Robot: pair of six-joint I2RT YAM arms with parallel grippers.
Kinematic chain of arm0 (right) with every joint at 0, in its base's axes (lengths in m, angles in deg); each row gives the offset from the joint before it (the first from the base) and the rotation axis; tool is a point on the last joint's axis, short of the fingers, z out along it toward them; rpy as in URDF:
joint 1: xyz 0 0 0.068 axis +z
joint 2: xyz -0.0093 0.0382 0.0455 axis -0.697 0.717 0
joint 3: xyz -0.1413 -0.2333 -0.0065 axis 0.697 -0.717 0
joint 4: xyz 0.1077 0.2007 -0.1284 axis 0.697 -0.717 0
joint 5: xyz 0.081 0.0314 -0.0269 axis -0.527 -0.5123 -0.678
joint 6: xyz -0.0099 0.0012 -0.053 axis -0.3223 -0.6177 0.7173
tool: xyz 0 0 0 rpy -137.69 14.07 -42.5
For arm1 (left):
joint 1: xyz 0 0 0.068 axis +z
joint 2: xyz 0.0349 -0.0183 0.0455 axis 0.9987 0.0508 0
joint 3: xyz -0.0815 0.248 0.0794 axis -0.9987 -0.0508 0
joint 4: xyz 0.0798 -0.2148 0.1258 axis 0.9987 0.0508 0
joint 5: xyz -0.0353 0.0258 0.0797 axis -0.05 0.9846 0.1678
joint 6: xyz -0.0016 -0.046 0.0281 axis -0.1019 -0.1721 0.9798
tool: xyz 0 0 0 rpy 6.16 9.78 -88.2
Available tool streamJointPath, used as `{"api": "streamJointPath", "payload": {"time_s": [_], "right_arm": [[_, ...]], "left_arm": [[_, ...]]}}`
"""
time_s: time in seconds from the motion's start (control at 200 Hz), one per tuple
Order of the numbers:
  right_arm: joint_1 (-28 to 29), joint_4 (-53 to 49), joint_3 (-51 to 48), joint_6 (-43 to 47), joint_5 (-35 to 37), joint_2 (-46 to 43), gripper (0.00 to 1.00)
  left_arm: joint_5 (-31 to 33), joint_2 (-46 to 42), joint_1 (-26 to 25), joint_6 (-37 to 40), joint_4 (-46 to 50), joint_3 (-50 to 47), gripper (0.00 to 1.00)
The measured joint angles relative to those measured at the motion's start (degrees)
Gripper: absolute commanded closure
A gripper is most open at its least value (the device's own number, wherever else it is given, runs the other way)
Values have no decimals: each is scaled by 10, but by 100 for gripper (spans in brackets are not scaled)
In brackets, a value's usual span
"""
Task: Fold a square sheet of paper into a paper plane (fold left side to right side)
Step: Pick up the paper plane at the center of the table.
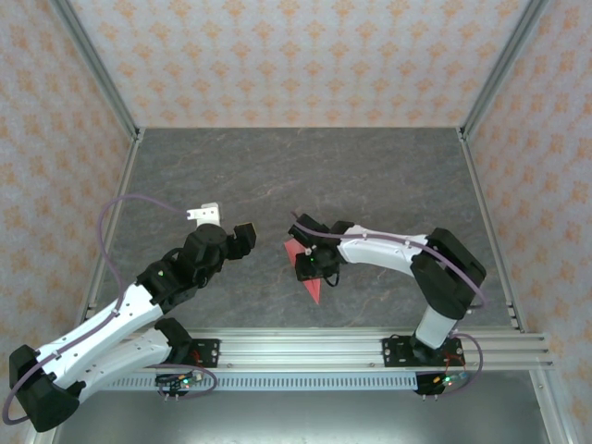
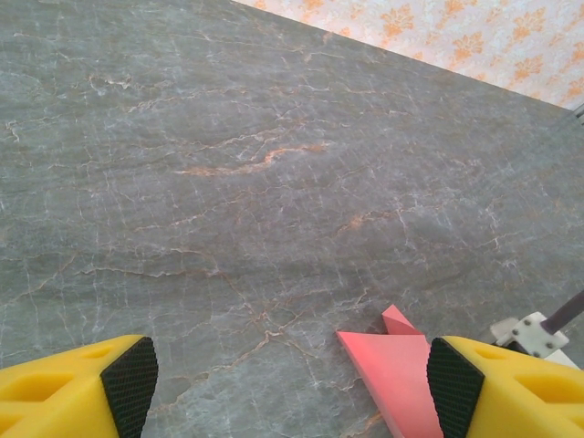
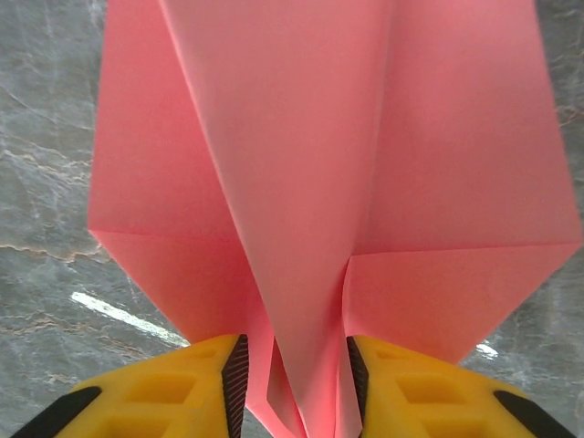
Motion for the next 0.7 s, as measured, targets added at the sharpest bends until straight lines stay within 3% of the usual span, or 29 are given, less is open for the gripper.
{"api": "streamJointPath", "payload": {"time_s": [0.235, 0.475, 0.696], "right_arm": [[11, -24, 34, 4, 15, 30, 94], [-39, -88, 145, 18, 45, 50, 96], [-127, -162, 349, 52, 83, 174, 96]], "left_arm": [[0, -10, 0, 4, 0, 0, 19], [0, -26, 0, 15, 5, 0, 19], [-2, -48, 0, 19, 7, 0, 19]]}}
